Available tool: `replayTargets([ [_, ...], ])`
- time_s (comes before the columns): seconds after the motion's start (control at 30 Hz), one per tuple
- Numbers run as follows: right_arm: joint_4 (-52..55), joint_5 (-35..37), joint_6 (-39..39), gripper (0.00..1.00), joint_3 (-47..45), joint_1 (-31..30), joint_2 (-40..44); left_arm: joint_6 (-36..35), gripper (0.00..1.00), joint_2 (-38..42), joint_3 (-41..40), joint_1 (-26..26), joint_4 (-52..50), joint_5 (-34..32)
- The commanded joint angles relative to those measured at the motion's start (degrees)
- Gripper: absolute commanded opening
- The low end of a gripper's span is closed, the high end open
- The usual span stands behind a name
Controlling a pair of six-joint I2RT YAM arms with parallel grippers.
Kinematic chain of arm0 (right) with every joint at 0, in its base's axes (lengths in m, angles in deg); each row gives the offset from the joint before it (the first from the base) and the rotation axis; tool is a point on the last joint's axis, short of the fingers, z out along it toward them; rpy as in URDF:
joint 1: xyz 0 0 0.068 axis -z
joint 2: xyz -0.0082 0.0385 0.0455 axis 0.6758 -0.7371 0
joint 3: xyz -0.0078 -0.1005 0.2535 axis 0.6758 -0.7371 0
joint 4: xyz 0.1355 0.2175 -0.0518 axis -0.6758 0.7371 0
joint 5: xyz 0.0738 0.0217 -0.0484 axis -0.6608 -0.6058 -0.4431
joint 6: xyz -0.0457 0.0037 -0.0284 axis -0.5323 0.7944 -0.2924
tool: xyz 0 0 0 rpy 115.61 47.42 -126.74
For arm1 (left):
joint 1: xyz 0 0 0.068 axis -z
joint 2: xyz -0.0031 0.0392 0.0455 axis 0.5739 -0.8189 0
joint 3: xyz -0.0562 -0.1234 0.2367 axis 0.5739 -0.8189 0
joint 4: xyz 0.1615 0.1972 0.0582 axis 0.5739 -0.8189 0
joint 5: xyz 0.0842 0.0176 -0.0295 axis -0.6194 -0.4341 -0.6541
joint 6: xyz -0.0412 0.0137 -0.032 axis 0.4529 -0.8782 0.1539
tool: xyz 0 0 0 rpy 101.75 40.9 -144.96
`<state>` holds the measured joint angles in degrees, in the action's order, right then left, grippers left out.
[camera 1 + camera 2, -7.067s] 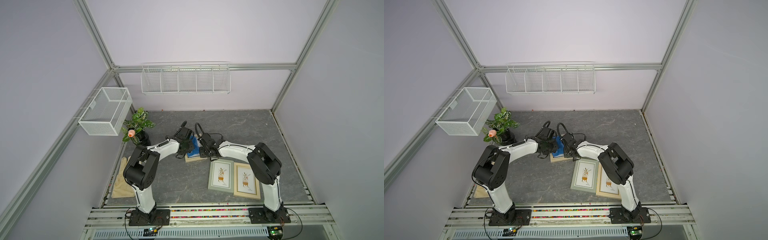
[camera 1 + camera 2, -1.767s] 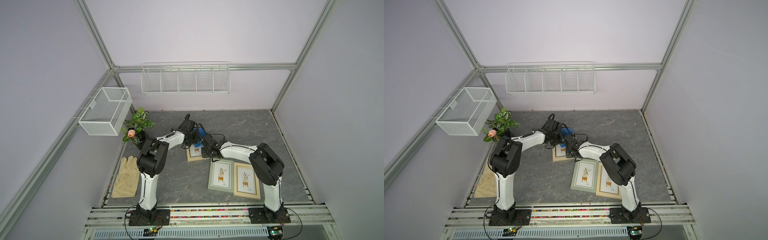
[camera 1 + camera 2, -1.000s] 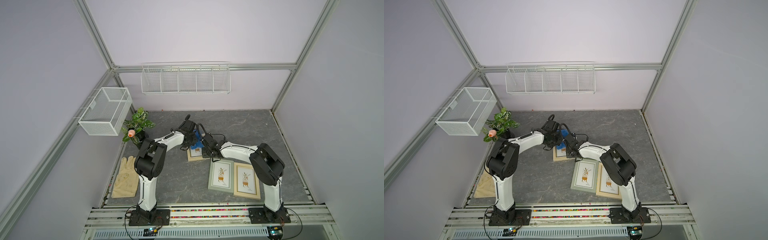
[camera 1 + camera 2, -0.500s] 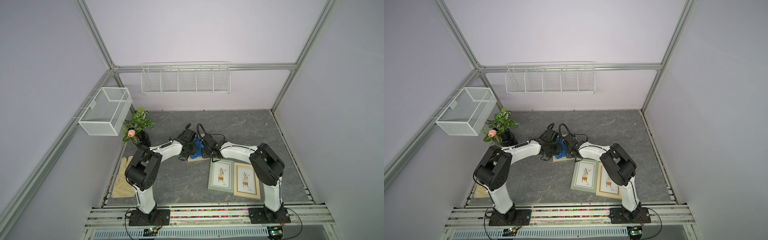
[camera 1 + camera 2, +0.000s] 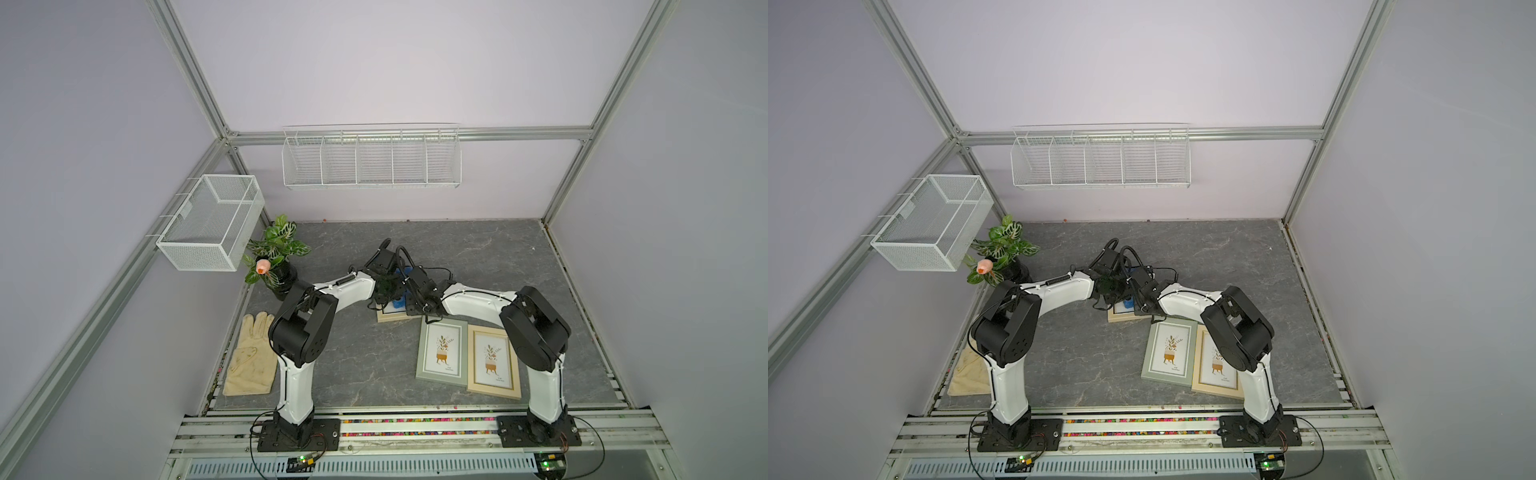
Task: Wipe the picture frame with a cloth
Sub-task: Wipe the dirt from the picture frame.
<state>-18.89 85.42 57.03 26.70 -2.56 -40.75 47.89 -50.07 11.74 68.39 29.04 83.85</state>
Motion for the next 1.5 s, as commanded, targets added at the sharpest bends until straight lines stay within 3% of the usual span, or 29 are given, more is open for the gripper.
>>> replayTargets([
  [0.0,6.0,0.2,-0.4,0.07,-3.1,-0.4,-0.5,-1.5,0.00,-1.4,1.7,-5.2,-3.0,-2.1],
  [0.17,5.7,0.3,-0.3,0.07,-3.6,-0.4,-0.4,-4.0,0.00,-1.1,-0.3,-10.4,-2.9,-2.9],
  [0.3,5.5,0.1,-0.3,0.07,-3.6,-0.4,-0.7,-3.8,0.00,-1.0,-0.8,-8.7,-1.4,-2.7],
  [0.5,5.7,-0.3,-0.3,0.07,-3.0,-0.4,-1.1,-1.9,0.00,-7.3,7.7,-4.1,-0.8,-0.2],
  [0.7,5.9,0.0,-0.2,0.07,-3.1,-0.5,-0.9,-2.5,0.00,-11.0,14.4,-5.2,-3.4,0.3],
  [0.97,5.4,0.1,-0.4,0.07,-3.3,-0.3,-1.4,-7.2,0.00,-3.5,5.2,-11.4,-7.5,-7.1],
  [1.13,5.6,-0.1,-0.5,0.07,-2.4,-0.1,-2.3,-7.3,0.00,1.8,-1.8,-8.3,-6.1,-6.4],
  [1.47,5.8,-0.1,-1.0,0.07,-1.4,0.4,-3.0,0.2,0.00,13.3,-20.5,-1.3,2.7,-0.2],
])
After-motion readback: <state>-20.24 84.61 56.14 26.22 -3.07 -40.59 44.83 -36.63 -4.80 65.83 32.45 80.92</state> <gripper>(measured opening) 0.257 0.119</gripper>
